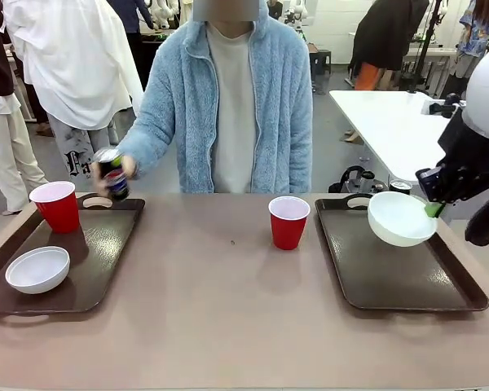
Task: Prepare tableware on both trays.
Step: Pick up a Picnic Bowl from the table and place it on a Handle tray.
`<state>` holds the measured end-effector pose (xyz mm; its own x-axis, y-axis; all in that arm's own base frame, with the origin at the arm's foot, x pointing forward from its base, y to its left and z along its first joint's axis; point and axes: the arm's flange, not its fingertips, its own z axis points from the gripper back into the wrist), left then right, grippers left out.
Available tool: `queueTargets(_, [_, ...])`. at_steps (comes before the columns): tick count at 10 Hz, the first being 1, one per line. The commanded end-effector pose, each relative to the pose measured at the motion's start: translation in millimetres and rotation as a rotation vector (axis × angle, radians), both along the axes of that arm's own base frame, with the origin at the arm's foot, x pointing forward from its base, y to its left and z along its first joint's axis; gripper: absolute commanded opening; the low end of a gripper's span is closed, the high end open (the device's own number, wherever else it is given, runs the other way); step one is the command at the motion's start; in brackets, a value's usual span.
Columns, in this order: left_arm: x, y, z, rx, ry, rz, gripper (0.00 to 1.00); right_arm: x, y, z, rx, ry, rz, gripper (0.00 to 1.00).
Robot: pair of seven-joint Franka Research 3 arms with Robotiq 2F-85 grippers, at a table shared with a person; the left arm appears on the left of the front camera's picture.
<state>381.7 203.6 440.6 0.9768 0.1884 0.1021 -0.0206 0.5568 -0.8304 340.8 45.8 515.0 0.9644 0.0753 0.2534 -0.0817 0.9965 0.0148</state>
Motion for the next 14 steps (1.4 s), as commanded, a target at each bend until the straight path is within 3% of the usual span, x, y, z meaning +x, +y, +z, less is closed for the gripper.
queueTargets(1, [-1.0,-1.1,2.9,-0.021,-0.005,0.013,1.00,11.2,-13.3,-35.3,-0.056,-0.039,-0.024,0.00])
queueTargets(5, [-1.0,-1.1,2.9,-0.021,-0.005,0.013,1.00,26.0,-21.4,-83.9,0.031,-0.034,-0.027,0.00])
queueTargets(6, [-1.0,-1.1,2.9,-0.021,-0.005,0.013,1.00,25.0,-16.8,-84.4,0.055,-0.078,-0.032,0.00])
queueTargets(7, [-1.0,-1.1,2.9,-0.021,-0.005,0.013,1.00,33.4,-19.0,-67.0,-0.009,-0.012,-0.040,0.00])
queueTargets(11, [-1.0,-1.1,2.9,-0.021,-0.005,0.013,1.00,36.7,-18.2,-69.5,0.002,-0.019,-0.043,0.01])
queueTargets(14, [-1.0,-1.1,2.9,-0.021,-0.005,0.013,1.00,64.3,-36.9,-112.8,0.003,-0.024,-0.101,0.01])
